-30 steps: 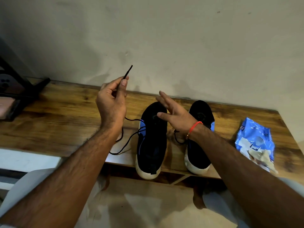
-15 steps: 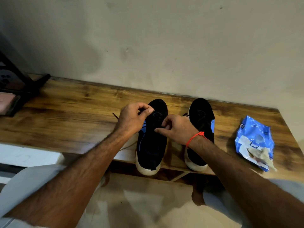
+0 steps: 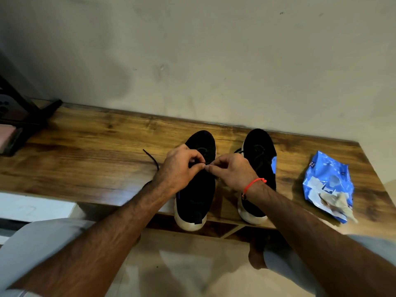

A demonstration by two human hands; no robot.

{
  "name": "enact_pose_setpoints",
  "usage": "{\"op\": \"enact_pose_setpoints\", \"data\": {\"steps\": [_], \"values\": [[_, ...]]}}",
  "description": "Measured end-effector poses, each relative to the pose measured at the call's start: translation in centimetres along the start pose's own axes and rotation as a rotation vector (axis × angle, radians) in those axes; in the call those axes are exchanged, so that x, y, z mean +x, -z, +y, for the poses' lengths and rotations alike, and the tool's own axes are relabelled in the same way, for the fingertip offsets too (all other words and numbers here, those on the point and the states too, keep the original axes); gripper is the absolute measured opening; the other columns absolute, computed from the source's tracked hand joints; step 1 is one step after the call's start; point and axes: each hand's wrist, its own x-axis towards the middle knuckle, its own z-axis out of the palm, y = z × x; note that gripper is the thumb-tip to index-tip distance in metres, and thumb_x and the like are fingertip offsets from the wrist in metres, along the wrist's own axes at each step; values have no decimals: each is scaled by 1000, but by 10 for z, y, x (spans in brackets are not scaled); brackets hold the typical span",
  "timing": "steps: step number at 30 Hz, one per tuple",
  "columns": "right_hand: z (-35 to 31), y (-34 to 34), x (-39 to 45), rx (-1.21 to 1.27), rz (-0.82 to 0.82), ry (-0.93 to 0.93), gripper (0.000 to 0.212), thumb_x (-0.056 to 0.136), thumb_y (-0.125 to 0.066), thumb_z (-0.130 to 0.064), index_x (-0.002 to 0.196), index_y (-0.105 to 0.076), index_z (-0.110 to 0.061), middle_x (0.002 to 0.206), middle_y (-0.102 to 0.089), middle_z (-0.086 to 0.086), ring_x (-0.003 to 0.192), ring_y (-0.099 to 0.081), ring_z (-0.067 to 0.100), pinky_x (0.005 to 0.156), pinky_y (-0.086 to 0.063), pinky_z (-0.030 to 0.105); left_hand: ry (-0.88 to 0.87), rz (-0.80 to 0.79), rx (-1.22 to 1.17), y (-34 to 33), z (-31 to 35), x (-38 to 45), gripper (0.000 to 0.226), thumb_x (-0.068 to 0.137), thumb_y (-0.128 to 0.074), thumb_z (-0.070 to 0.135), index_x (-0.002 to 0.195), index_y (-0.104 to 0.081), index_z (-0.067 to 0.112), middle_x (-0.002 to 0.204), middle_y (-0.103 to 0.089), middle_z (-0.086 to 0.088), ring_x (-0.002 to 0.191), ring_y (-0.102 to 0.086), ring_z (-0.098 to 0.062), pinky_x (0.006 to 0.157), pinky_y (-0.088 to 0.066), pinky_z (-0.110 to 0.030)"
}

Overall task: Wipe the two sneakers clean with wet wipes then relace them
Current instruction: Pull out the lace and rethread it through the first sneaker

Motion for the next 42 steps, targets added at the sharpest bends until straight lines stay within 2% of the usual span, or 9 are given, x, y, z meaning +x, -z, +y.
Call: {"op": "enact_pose_setpoints", "data": {"steps": [3,5,12,14,18,22,28,34,42], "values": [[-2,0,0,96,-27,-66,12,90,-72,-32,88,-76,-21,77,-70,-9,63,-61,-2,54,-44,14,-36,40,32,0,-1,-1,13,90,-75,31,102,-76,26,97,-51,7,98,-50,-8,83,-48,-23],[-3,0,0,157,-35,-107,11,91,-71,-30,87,-76,-21,75,-70,-7,57,-61,-2,51,-43,13,-63,76,47,0,-1,-2,12,90,-75,31,100,-77,26,97,-49,7,97,-49,-9,83,-48,-27],[-6,1,0,222,-42,-187,15,91,-70,-30,89,-75,-16,82,-75,1,74,-73,12,53,-49,18,-70,91,131,4,1,-2,16,85,-78,39,98,-79,30,110,-43,6,112,-44,-14,96,-47,-38],[-8,1,0,236,-48,-209,16,92,-70,-29,89,-75,-14,83,-75,3,75,-73,15,51,-48,18,-82,77,224,6,3,-3,19,86,-75,47,101,-77,35,115,-42,8,116,-38,-14,101,-38,-38],[-10,3,-1,251,-49,-236,18,93,-69,-28,89,-74,-11,84,-75,7,74,-73,19,47,-46,16,-109,74,384,4,5,-5,25,88,-67,58,105,-75,42,120,-41,13,116,-33,-14,97,-28,-36],[-11,3,-3,241,-56,-221,18,93,-69,-29,91,-74,-11,83,-75,6,63,-67,8,49,-48,18,-36,104,357,-3,3,-8,23,88,-68,56,104,-76,42,120,-41,13,116,-31,-15,93,-21,-33],[-7,6,-6,305,-65,-184,15,90,-72,-26,92,-75,-12,83,-75,6,62,-66,5,54,-53,19,-11,111,298,-9,3,-8,20,89,-68,52,103,-76,41,116,-41,14,115,-30,-15,90,-21,-33],[-7,3,-4,211,-14,-131,13,89,-73,-27,92,-75,-15,77,-73,0,51,-60,-4,47,-42,10,-8,108,445,-14,8,-13,30,96,-55,56,115,-71,40,124,-47,12,119,-34,-19,91,-24,-37],[-8,4,-4,230,-18,-141,16,86,-77,-29,90,-75,-14,81,-75,3,74,-73,16,57,-52,19,41,131,112,-20,-5,-6,20,87,-71,50,98,-78,34,109,-50,14,113,-33,-13,89,-21,-34]]}}
